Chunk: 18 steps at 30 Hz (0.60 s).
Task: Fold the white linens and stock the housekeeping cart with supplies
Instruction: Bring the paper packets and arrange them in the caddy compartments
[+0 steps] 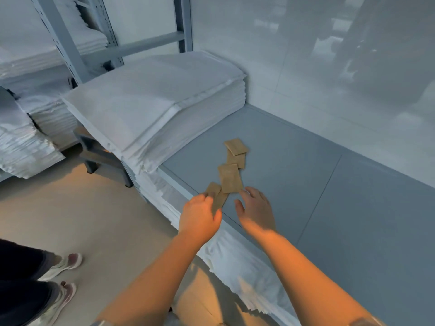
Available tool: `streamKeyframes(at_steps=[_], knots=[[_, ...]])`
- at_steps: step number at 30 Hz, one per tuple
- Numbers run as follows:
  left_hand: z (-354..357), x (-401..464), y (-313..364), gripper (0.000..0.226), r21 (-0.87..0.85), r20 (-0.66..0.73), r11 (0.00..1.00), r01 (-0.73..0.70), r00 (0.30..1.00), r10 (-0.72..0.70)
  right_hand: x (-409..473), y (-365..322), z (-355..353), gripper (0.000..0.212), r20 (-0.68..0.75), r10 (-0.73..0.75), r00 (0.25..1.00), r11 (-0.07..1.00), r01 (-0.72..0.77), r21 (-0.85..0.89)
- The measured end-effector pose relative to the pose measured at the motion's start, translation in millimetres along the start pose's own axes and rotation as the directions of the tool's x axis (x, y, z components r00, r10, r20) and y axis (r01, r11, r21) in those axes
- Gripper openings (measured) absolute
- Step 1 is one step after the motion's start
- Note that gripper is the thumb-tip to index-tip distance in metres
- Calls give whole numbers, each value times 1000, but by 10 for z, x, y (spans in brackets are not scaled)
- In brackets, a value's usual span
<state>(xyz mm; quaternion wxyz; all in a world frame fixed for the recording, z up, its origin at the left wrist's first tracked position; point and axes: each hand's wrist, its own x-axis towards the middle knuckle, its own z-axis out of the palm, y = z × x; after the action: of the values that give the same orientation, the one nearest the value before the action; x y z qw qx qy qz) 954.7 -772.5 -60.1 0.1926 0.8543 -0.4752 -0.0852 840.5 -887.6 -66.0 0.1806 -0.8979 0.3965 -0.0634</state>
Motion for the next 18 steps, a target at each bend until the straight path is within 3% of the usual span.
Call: streamKeyframes(at_steps=[4,8,12,15,18], knots=[[106,278,-264,43,94,143,991,-90,987,76,291,-77,188,36,-9,40,999,998,-40,-55],[338,561,-566,83,158,348,946,-283,913,215,625,-121,418,42,18,106,994,990,-104,-94],[557,774,-823,97,207,483,882,-422,829,283,964,-132,627,57,89,161,983,980,-149,-130],[693,881,-927,93,211,492,864,-457,813,311,1209,-105,742,57,138,170,976,979,-151,-133],[799,1028,-925,70,187,447,869,-457,828,339,1413,-63,855,60,168,174,970,977,-149,-155]])
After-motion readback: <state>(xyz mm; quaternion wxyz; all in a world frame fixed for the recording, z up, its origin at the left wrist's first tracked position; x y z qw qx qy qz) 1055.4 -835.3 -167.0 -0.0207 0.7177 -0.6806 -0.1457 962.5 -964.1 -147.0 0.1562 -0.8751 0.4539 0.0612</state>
